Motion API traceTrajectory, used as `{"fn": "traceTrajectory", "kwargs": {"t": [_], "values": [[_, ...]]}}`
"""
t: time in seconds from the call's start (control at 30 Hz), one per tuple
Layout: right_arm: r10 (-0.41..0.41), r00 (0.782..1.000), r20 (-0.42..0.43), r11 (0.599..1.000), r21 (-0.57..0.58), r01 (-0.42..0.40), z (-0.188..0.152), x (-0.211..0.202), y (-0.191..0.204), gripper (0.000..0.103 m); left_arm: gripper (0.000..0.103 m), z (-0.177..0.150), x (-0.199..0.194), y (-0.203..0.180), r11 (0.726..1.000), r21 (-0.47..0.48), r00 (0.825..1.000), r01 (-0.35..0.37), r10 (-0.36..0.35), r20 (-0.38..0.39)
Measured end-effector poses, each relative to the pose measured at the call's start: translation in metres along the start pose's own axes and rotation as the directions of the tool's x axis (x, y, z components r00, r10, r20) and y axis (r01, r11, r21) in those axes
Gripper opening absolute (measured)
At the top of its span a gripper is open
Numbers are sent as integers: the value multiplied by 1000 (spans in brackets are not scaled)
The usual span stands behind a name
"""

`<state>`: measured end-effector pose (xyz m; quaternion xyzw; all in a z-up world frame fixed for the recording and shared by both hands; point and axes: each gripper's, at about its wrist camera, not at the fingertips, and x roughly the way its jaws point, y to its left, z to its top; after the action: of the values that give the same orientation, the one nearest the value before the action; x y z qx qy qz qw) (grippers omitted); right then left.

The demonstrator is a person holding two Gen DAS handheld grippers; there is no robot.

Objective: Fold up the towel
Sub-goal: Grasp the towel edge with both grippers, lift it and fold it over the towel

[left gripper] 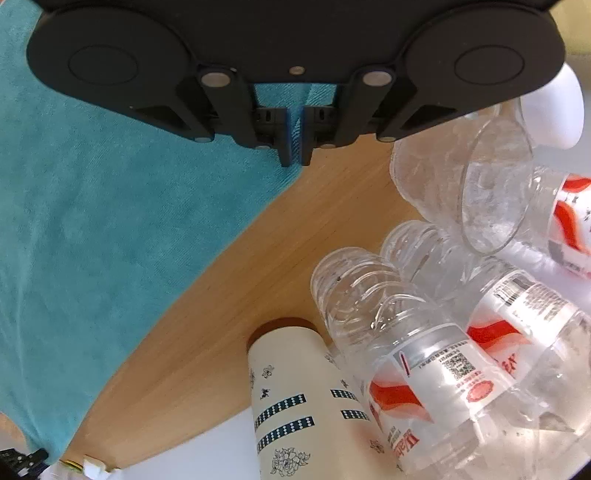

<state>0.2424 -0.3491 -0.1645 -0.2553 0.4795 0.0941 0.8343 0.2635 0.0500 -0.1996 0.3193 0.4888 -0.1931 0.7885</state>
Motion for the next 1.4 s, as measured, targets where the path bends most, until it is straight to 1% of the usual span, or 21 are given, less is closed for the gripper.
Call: {"fn": "traceTrajectory", "kwargs": {"t": [0.07, 0.17, 0.2, 0.27, 0.37, 0.43, 0.53, 0.63, 0.7, 0.77, 0.87, 0.97, 1.03, 1.1, 1.13, 1.2, 1.23, 1.27, 1.33, 1.37, 1.4], "values": [[-99, 993, 69, 995, -18, 100, -13, -22, 19, 10, 3, -3, -7, -8, 999, -5, 999, -41, 41, 25], [-118, 990, 71, 987, -104, 125, -51, -42, 57, 10, 3, -17, -24, -23, 996, -32, 994, -84, 86, 65], [-114, 991, 73, 985, -119, 122, -55, -38, 59, 10, 3, -24, -32, -31, 996, -25, 993, -83, 85, 81], [-79, 996, 41, 985, -153, 85, -86, -49, 86, 10, 3, -37, -43, -47, 999, -11, 996, -43, 44, 80], [-90, 996, -20, 984, -156, 85, -111, -49, 99, 11, 3, -52, -48, -63, 1000, 5, 999, -19, 19, 41], [-126, 991, -38, 980, -162, 119, -118, -47, 100, 12, 3, -62, -47, -69, 1000, 23, 1000, -17, 17, 13], [-95, 994, -45, 987, -133, 89, -110, -56, 91, 29, 8, -60, -44, -60, 1000, -24, 1000, -1, 1, -12], [-33, 999, -35, 994, -106, 29, -107, -69, 81, 33, 19, -60, -54, -47, 995, -78, 998, 57, -56, 14], [4, 999, -35, 995, -99, -8, -107, -74, 73, 34, 36, -63, -66, -40, 993, -75, 995, 93, -90, 49], [36, 998, -42, 994, -107, -40, -108, -79, 65, 35, 38, -61, -72, -38, 996, -54, 995, 77, -73, 63], [74, 995, -70, 979, -183, -86, -96, -64, 75, 35, 38, -58, -67, -37, 999, -7, 998, 41, -41, 55], [149, 980, -134, 952, -249, -179, -87, -41, 76, 35, 38, -59, -57, -46, 993, 89, 997, 73, -76, 32], [170, 972, -164, 943, -260, -208, -84, -34, 76, 35, 39, -63, -52, -53, 987, 148, 998, 62, -65, 13], [187, 965, -183, 941, -249, -230, -76, -23, 68, 35, 41, -62, -50, -53, 984, 161, 997, 75, -79, 16], [223, 955, -194, 939, -220, -264, -72, -19, 62, 35, 42, -61, -50, -51, 984, 153, 995, 90, -94, 19], [228, 951, -208, 934, -229, -274, -70, -16, 61, 33, 42, -61, -50, -48, 983, 146, 994, 108, -111, 11], [247, 941, -230, 929, -221, -298, -70, -12, 60, 18, 41, -60, -49, -47, 982, 149, 993, 114, -117, 8], [267, 930, -251, 923, -212, -322, -69, -9, 59, 8, 38, -60, -48, -46, 981, 150, 992, 121, -123, 6], [296, 924, -242, 927, -160, -339, -67, -10, 53, 8, 19, -59, -49, -46, 980, 141, 989, 143, -145, 2], [305, 928, -216, 932, -133, -338, -67, -14, 50, 8, 6, -59, -49, -46, 979, 129, 987, 157, -158, -2], [308, 930, -202, 935, -116, -335, -66, -16, 48, 8, 5, -59, -48, -46, 979, 116, 986, 166, -167, -4]]}}
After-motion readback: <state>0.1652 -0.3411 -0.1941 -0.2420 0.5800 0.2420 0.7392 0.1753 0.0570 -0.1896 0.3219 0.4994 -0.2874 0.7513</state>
